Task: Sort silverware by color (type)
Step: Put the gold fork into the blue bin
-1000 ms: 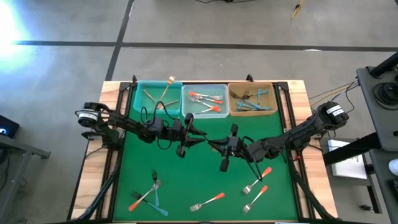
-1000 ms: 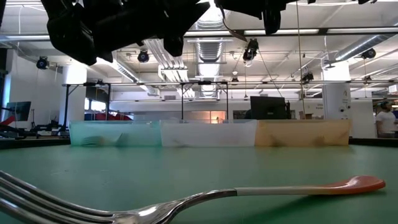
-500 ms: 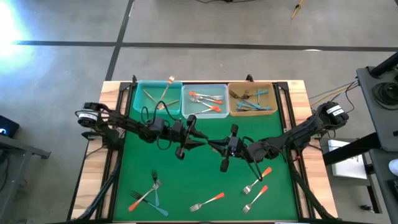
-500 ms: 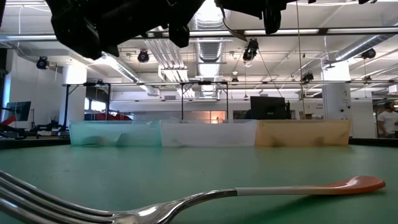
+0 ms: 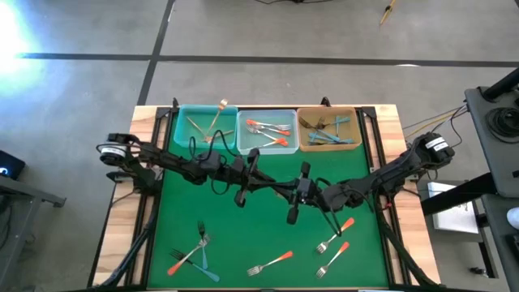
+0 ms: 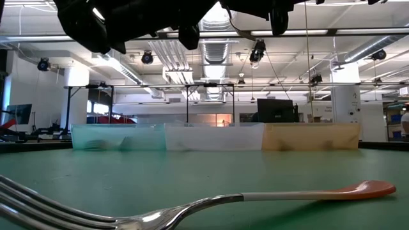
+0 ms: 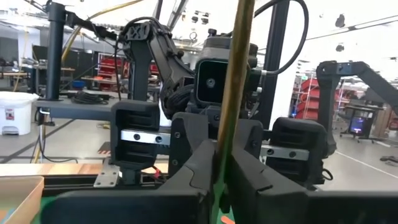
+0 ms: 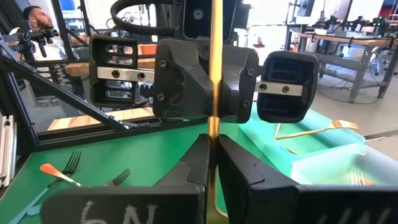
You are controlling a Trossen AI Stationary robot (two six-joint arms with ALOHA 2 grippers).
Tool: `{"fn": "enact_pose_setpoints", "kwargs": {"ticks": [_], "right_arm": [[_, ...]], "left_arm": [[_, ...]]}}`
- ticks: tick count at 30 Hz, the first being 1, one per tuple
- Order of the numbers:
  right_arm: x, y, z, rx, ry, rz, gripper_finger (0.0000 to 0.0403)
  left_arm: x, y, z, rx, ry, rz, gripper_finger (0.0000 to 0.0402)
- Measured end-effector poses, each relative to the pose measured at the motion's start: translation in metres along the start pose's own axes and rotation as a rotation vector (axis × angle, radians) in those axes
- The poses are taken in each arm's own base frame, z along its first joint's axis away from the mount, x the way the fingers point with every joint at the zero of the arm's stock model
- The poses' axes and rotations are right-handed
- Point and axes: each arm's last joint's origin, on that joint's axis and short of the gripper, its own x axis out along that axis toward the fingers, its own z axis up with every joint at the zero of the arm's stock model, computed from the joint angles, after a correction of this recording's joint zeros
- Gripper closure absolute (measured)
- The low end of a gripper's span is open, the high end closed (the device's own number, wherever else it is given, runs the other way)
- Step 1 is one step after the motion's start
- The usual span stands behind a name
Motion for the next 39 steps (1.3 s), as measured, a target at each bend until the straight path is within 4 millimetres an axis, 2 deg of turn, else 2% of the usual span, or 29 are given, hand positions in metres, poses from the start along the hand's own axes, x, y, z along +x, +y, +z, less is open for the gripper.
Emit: {"fn": "enact_pose_setpoints", "kwargs": {"ticks": [12, 18, 22, 25, 28, 34, 39], "right_arm": [[0.0, 0.0, 0.0, -0.011, 0.001, 0.0, 0.0379], [-0.003, -0.002, 0.005, -0.015, -0.008, -0.012, 0.0308], [-0.01, -0.005, 0.012, -0.012, 0.014, -0.001, 0.0258], [-0.02, -0.009, 0.013, 0.019, 0.097, -0.002, 0.0236], [-0.029, -0.017, 0.008, 0.054, 0.218, -0.032, 0.0228], [-0.04, -0.028, -0.013, 0.065, 0.425, -0.118, 0.0239], [-0.035, -0.027, -0.025, 0.037, 0.474, -0.143, 0.0251]], "left_arm": [[-0.003, 0.0, 0.0, -0.04, 0.005, 0.009, 0.0397], [-0.007, 0.009, 0.004, -0.038, 0.01, 0.029, 0.0397], [-0.019, 0.028, 0.011, -0.034, 0.099, 0.12, 0.0397], [-0.038, 0.049, 0.019, -0.015, 0.229, 0.273, 0.0397], [-0.067, 0.071, 0.031, 0.043, 0.387, 0.484, 0.0397], [-0.133, 0.107, 0.062, 0.163, 0.612, 0.882, 0.0397], [-0.175, 0.127, 0.075, 0.17, 0.692, 1.063, 0.0397]]}}
